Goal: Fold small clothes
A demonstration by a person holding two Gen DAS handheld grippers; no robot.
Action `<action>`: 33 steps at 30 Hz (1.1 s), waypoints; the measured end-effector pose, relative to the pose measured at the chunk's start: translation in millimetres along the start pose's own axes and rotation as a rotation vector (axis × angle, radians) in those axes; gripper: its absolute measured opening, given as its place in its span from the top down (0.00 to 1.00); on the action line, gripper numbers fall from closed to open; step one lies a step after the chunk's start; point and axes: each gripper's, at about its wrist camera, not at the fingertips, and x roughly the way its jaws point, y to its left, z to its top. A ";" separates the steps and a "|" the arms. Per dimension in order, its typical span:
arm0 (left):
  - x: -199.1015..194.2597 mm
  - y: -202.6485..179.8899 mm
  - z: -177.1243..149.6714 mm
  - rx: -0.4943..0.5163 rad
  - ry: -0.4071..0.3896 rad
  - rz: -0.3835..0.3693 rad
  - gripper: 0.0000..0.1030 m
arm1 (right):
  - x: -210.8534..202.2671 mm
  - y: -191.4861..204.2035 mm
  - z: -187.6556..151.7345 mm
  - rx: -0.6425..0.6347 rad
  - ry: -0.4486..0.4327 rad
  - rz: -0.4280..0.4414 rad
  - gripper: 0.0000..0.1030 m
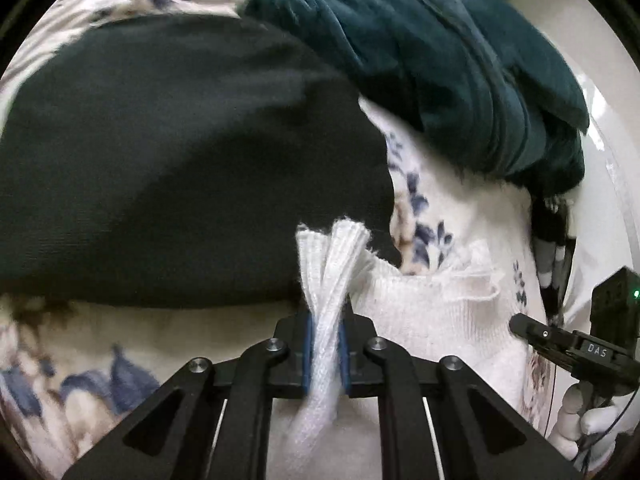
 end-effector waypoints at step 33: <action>5.0 33.1 -14.1 -0.124 0.062 0.056 0.94 | -2.3 -21.0 -21.1 0.050 0.064 -0.106 0.95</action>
